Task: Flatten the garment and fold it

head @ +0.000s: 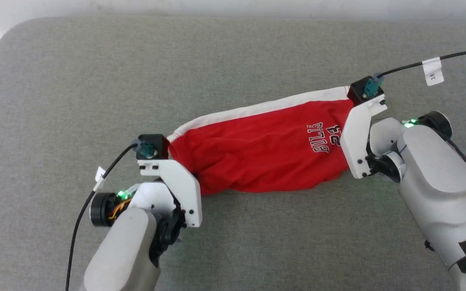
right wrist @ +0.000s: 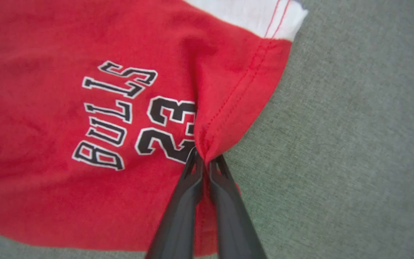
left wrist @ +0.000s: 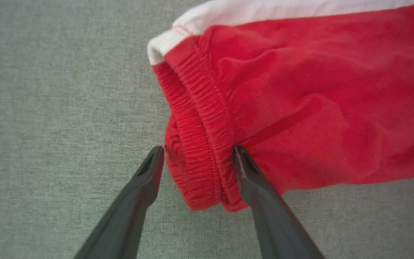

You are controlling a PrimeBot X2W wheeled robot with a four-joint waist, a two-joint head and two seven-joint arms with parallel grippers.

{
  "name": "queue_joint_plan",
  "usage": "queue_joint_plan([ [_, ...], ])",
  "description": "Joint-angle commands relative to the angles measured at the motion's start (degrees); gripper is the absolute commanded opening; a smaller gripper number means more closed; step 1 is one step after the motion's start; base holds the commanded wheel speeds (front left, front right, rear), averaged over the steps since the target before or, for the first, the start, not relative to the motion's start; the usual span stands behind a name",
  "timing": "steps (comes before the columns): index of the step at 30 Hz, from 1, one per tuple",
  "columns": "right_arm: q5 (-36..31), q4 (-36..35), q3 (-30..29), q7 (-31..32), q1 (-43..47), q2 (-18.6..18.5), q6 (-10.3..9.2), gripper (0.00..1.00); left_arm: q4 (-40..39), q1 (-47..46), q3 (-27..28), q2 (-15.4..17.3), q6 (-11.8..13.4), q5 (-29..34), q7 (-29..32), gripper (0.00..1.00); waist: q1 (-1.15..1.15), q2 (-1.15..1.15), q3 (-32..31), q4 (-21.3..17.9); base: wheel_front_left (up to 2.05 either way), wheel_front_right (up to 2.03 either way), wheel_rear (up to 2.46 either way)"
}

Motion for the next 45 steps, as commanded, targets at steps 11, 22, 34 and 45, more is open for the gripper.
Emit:
queue_joint_plan([
  [11, 2.14, -2.81, 1.85, 0.65, 1.08, -1.09, -0.12, 0.0, 7.84, -0.11, 0.48, -0.32, -1.97, -3.34, -0.04, 0.0, 0.0, 0.0, 0.96, -1.46, 0.0, 0.0, 0.0],
  [22, 5.88, -6.91, 2.14, 1.63, 4.33, -2.43, -0.12, 0.0, 7.61, 0.02, 3.27, -0.04, -4.78, -7.5, -3.86, 0.0, 0.0, 0.0, -2.12, -1.86, 0.0, 0.0, 0.0],
  [34, 10.82, -19.34, -3.7, 2.5, 20.83, -5.86, -0.12, 0.0, 0.02, 11.33, 6.04, 4.09, -3.85, -11.8, 1.04, 0.0, 0.0, 0.0, -7.69, -3.45, 0.0, 0.0, 0.0],
  [45, 7.99, -30.82, -13.5, 3.9, 36.69, -0.18, -0.12, 1.0, -2.92, 17.4, 7.76, 5.25, -1.54, -14.0, 3.62, 1.0, 0.0, 0.0, -9.39, -4.12, 0.0, 0.0, 0.0],
])
